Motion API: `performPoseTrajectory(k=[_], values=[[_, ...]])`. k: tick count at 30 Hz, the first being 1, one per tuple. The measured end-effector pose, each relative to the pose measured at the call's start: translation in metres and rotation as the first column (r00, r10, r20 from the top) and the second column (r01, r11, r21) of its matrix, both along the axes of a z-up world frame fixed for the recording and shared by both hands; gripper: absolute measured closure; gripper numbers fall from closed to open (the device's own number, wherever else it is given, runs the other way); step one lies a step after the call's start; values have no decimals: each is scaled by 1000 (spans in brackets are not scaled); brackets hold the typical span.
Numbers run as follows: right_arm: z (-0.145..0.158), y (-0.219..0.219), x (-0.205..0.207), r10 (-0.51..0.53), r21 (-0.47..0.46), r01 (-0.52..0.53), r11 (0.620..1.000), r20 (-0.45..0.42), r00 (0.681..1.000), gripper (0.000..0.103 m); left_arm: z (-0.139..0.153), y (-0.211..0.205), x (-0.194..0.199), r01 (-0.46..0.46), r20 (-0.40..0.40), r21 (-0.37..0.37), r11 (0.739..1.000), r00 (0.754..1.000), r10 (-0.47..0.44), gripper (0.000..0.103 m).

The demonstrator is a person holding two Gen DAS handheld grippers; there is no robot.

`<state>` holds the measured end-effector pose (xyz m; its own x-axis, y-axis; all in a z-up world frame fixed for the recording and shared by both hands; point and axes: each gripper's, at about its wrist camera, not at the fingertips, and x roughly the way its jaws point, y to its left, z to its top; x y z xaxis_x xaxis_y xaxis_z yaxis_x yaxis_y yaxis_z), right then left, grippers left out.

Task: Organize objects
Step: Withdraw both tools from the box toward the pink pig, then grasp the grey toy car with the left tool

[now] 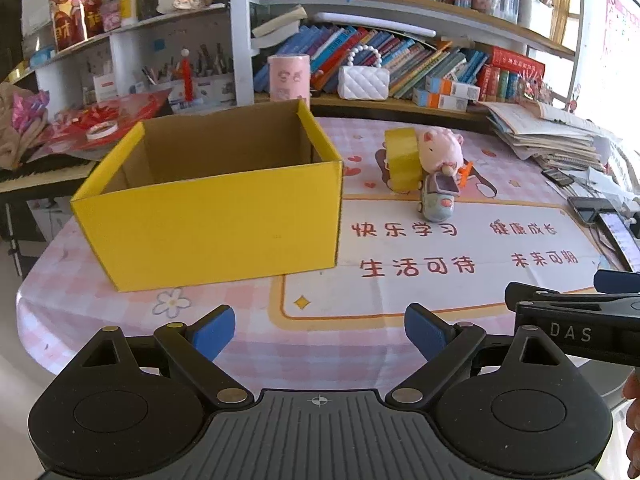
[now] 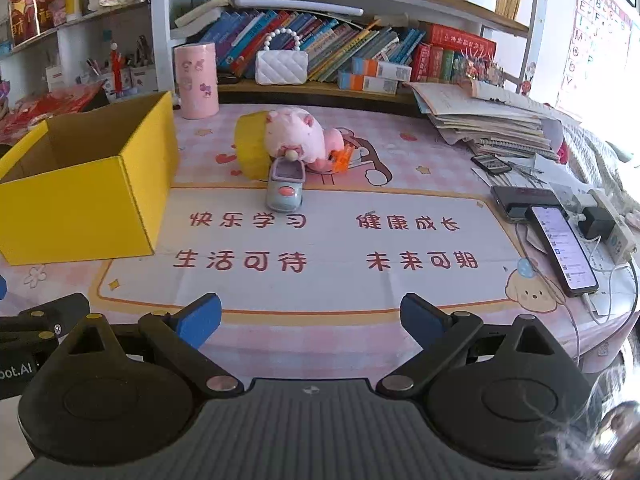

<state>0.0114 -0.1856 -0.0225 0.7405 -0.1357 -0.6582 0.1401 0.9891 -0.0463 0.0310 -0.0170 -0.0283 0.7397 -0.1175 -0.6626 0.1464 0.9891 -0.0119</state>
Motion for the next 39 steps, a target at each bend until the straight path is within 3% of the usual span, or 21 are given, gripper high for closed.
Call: performPoseTrajectory(k=[9, 15, 25, 39], values=[[-6, -23, 25, 8, 18, -8, 1000, -20, 1000, 7, -6, -26, 24, 40, -21, 0, 999, 999, -40, 10], [-3, -49, 44, 5, 40, -5, 999, 2, 1000, 13, -6, -54, 42, 77, -12, -27, 997, 997, -77, 12], [0, -102, 81, 10, 62, -12, 998, 33, 999, 17, -8, -105, 83, 83, -23, -46, 995, 996, -84, 20], [14, -148, 137, 18, 91, -27, 996, 103, 995, 17, -28, -162, 166, 67, -11, 6, 998, 998, -67, 26]])
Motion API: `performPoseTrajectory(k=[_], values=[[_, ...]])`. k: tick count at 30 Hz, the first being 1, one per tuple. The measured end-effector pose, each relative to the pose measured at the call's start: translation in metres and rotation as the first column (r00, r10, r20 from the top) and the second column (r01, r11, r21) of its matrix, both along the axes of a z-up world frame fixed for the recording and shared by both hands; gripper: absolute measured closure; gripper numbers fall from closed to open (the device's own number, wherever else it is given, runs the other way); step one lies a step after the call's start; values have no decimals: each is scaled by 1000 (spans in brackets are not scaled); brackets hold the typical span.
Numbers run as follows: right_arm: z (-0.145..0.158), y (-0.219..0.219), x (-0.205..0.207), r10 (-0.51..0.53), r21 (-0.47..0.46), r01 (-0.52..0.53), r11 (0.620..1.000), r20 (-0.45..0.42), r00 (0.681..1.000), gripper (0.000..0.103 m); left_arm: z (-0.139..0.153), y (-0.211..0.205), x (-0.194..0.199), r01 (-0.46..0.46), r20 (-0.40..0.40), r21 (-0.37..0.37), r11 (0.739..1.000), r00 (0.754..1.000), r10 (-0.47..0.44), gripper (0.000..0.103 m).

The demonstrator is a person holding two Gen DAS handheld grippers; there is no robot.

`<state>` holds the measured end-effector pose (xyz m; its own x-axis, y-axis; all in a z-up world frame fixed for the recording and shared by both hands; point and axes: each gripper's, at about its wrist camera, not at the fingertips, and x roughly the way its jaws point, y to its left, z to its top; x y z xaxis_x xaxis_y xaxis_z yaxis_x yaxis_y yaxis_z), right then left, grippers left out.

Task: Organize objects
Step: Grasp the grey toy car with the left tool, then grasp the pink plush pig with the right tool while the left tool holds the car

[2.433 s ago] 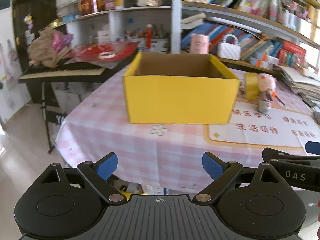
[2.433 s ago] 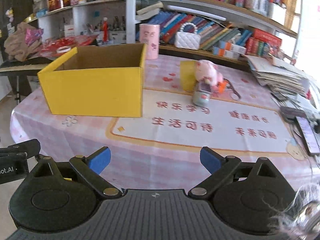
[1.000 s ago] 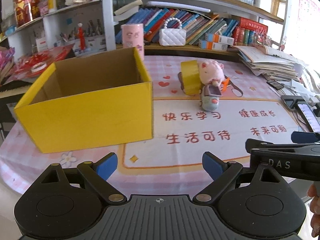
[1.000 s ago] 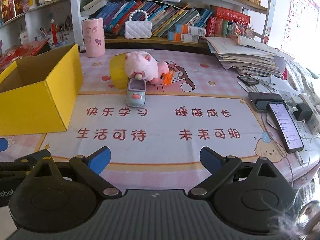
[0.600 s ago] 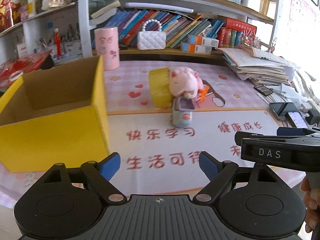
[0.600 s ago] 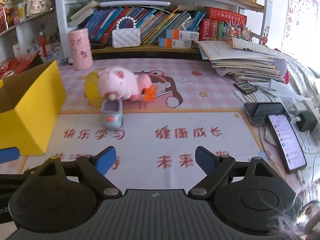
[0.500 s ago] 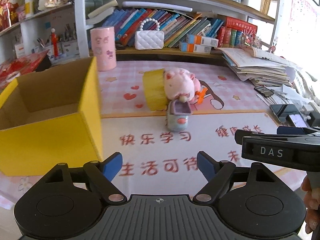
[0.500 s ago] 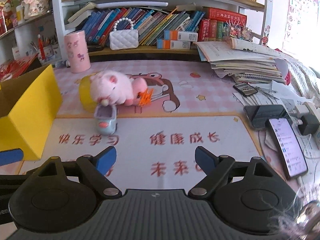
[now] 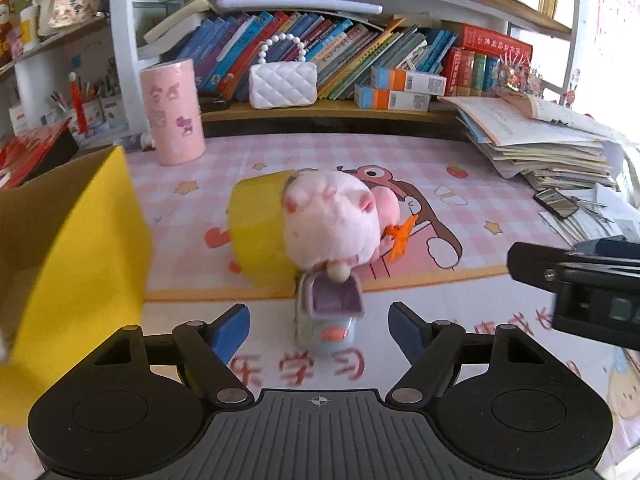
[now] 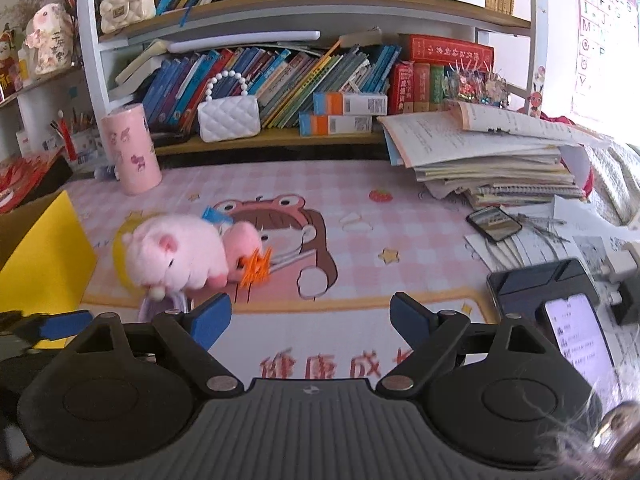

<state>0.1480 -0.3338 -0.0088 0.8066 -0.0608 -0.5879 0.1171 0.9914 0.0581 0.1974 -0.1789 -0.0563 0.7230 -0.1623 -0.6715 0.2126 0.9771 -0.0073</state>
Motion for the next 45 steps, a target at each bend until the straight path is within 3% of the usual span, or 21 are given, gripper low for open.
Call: performPoseTrajectory(k=[4, 9, 14, 21, 28, 33, 36, 41, 45], values=[[4, -7, 11, 21, -5, -21, 1000, 10, 1000, 16, -9, -12, 18, -3, -14, 17, 1000, 1000, 4, 26], [6, -16, 19, 31, -14, -31, 999, 20, 999, 16, -22, -22, 34, -4, -45, 33, 999, 999, 5, 33], [6, -20, 24, 42, -8, -41, 999, 13, 999, 15, -29, -19, 40, -16, -66, 42, 999, 998, 19, 62], [4, -9, 32, 94, 32, -94, 995, 9, 996, 13, -17, 0, 16, 14, -79, -7, 1000, 997, -14, 62], [-8, 22, 47, 183, 107, -179, 978, -29, 983, 13, -4, 38, -22, -48, -123, -70, 996, 992, 40, 62], [-18, 46, 51, 255, 124, -246, 961, -55, 965, 9, 1, 63, -41, -101, -132, -71, 992, 987, 91, 62], [-22, 64, 51, 302, 75, -297, 952, -53, 952, 4, 2, 76, -49, -136, -130, -82, 987, 984, 125, 62], [-37, 97, 62, 387, -136, -392, 910, -64, 920, 5, 8, 88, -60, -155, -115, -93, 983, 983, 144, 62], [-50, 110, 77, 403, -264, -415, 871, -100, 910, 12, 14, 89, -66, -133, -96, -96, 986, 988, 124, 62]])
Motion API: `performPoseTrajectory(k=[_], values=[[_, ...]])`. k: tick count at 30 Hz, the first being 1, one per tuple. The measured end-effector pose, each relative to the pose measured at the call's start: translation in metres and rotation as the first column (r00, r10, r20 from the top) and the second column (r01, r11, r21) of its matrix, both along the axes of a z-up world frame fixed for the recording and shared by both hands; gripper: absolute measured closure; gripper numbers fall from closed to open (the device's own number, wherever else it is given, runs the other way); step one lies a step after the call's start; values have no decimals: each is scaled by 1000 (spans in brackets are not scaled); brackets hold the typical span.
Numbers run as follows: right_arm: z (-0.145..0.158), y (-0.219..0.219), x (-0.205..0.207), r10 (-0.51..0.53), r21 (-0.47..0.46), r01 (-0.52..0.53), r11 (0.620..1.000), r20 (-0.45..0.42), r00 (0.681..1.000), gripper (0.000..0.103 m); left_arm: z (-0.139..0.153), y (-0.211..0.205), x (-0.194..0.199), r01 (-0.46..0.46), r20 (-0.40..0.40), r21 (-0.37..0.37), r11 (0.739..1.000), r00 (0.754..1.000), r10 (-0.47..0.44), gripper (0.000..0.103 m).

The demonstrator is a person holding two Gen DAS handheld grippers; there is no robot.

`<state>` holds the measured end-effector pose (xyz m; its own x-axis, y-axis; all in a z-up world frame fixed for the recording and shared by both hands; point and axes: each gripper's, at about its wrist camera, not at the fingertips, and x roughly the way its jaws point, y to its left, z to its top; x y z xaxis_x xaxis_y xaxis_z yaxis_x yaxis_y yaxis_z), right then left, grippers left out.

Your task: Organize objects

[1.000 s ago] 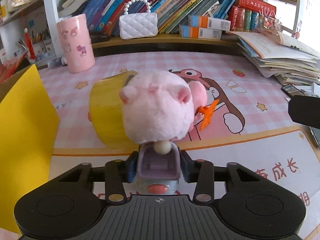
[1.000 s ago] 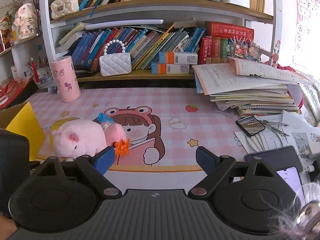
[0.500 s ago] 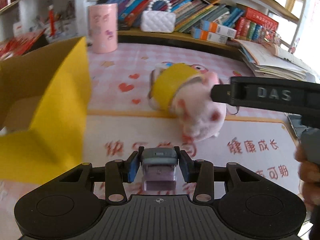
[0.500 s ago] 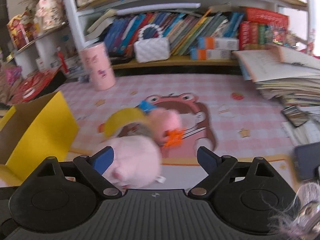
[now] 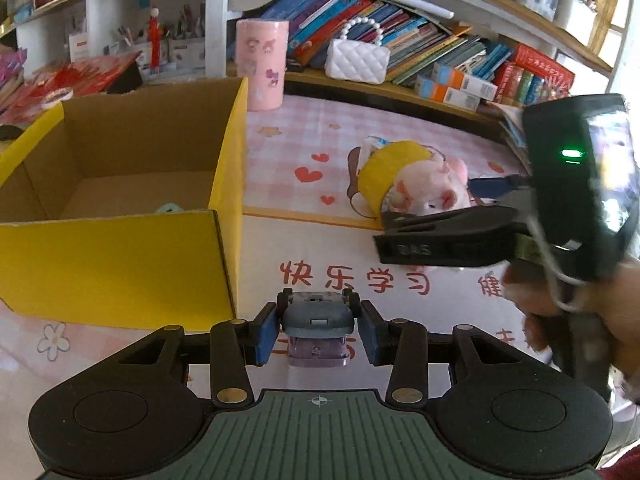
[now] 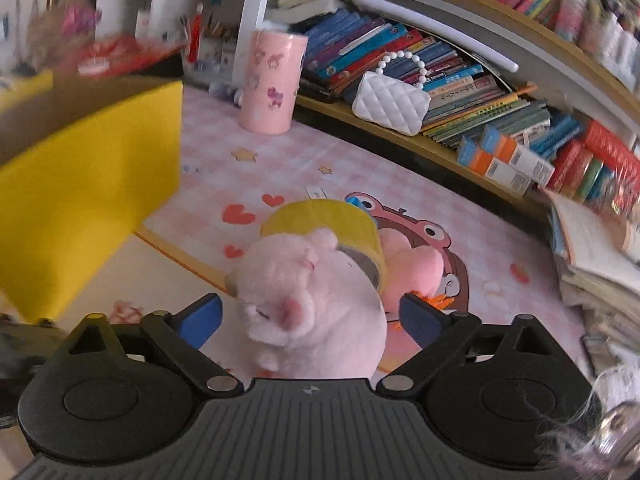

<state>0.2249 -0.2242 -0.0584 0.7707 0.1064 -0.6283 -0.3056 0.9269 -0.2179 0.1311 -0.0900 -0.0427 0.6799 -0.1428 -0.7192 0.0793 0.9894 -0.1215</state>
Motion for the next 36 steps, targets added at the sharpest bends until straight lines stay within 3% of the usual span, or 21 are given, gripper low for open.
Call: performPoseTrajectory(k=[2, 6, 14, 21, 36], values=[[-3, -1, 6, -5, -10, 5, 1000, -1, 1000, 35, 1, 1, -3, 5, 6, -5, 1000, 1000, -5, 62], [-1, -6, 6, -35, 5, 35, 999, -15, 999, 46, 4, 7, -9, 14, 18, -28, 999, 1000, -14, 62], [37, -21, -54, -162, 207, 169, 964, -50, 986, 46, 12, 24, -23, 35, 53, -79, 996, 998, -30, 62], [52, -1, -101, -192, 302, 222, 927, -125, 973, 46, 24, 57, -46, 12, 91, -103, 995, 996, -2, 62], [49, 107, -179, -40, 278, 82, 957, -155, 987, 45, 29, 152, -122, -107, 96, -105, 989, 988, 117, 62]])
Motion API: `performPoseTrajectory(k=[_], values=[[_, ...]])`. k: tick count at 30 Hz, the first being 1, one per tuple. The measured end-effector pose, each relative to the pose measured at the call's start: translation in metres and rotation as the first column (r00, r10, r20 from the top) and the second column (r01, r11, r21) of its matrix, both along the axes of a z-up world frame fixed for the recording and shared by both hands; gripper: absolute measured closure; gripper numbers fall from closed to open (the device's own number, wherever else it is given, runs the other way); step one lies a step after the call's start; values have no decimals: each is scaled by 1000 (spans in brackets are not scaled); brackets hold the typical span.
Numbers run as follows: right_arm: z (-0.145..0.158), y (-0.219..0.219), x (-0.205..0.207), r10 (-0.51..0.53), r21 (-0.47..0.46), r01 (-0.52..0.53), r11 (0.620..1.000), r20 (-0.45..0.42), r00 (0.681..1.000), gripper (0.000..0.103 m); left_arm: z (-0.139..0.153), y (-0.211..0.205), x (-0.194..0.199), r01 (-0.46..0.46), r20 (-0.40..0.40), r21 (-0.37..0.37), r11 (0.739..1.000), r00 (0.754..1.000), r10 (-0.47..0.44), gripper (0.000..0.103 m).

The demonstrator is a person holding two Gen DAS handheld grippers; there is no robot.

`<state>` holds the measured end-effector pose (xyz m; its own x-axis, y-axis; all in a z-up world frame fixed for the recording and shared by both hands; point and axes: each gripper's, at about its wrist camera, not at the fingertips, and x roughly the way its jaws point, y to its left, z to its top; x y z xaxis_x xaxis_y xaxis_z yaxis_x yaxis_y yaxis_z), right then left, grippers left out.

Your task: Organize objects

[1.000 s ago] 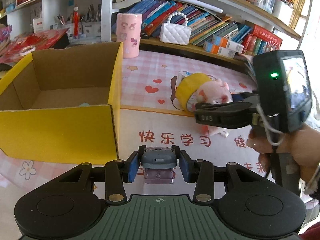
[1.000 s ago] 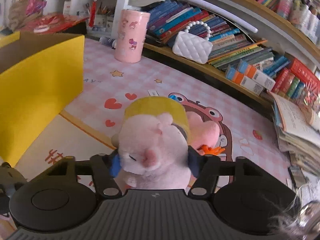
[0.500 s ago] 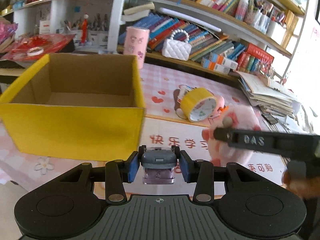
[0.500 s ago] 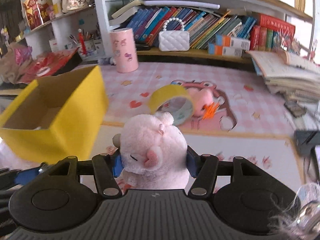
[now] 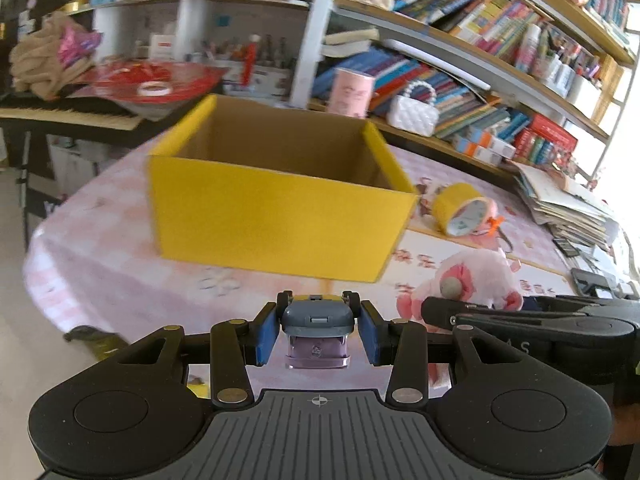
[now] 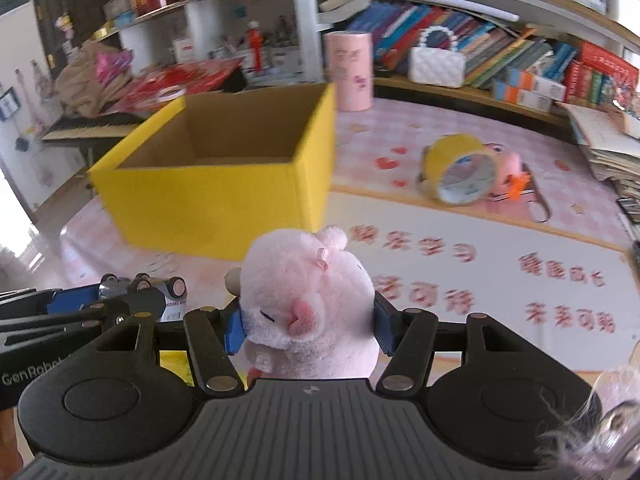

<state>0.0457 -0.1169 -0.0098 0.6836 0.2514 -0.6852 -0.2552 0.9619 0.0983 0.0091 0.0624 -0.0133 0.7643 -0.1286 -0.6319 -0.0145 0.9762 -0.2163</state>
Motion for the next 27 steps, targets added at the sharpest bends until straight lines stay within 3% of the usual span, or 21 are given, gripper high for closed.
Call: performPoseTrajectory(k=[10, 27], values=[[0, 52, -36, 48, 23, -48, 999, -6, 999, 45, 7, 44, -38, -41, 25, 16, 999, 999, 40, 62], [7, 76, -71, 36, 17, -36, 999, 13, 999, 45, 14, 63, -66, -13, 73, 9, 1000, 997, 12, 62]])
